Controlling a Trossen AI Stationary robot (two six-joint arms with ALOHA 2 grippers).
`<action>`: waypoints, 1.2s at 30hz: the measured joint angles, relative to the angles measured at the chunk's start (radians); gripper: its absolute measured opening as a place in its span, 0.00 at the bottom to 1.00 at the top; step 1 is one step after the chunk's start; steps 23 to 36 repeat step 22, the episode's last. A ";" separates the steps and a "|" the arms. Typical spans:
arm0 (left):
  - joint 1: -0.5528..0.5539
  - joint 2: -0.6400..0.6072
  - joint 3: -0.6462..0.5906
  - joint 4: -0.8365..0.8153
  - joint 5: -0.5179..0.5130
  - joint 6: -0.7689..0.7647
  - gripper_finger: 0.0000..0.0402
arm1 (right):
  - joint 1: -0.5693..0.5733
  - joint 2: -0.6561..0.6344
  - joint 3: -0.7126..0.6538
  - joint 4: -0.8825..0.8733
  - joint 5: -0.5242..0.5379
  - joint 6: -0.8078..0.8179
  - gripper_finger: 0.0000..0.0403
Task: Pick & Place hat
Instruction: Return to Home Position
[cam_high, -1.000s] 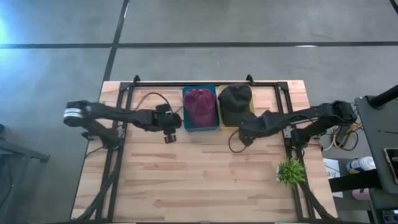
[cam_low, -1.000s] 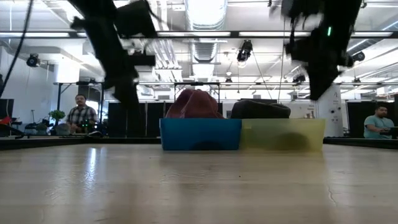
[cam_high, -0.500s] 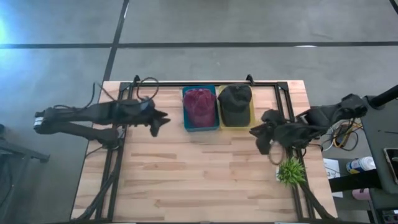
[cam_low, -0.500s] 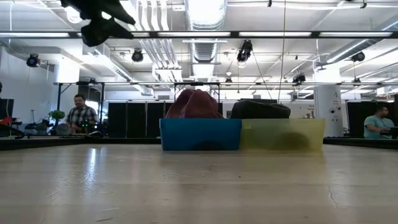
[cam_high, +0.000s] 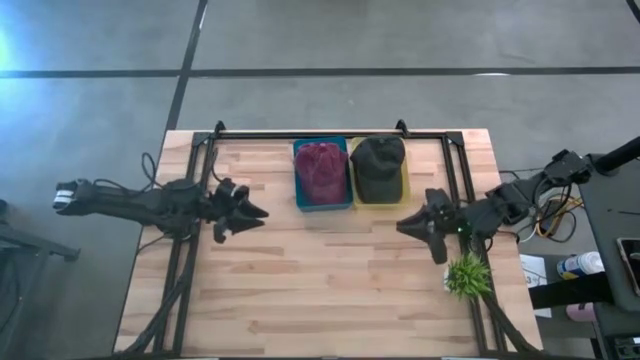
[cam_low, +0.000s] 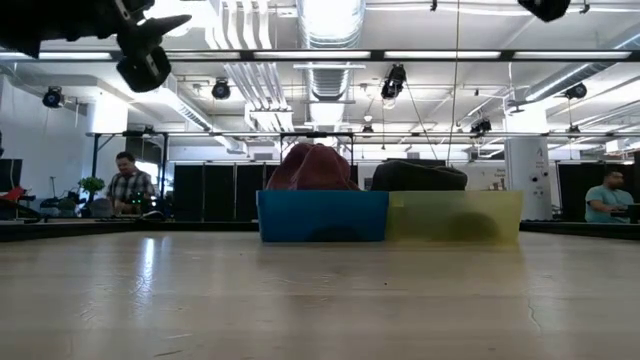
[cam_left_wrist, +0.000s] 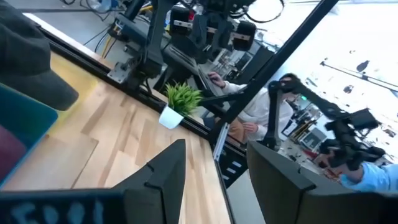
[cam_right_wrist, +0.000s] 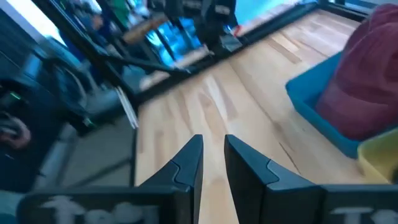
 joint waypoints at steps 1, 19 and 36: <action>0.000 -0.021 -0.015 0.000 0.000 -0.001 0.41 | 0.003 -0.025 -0.034 0.043 -0.003 0.000 0.16; 0.000 -0.296 -0.226 0.086 0.182 -0.017 0.41 | 0.004 -0.470 -0.456 0.327 -0.042 -0.165 0.16; 0.003 -0.320 -0.254 0.165 0.219 0.025 0.41 | 0.004 -0.525 -0.499 0.400 -0.045 -0.222 0.16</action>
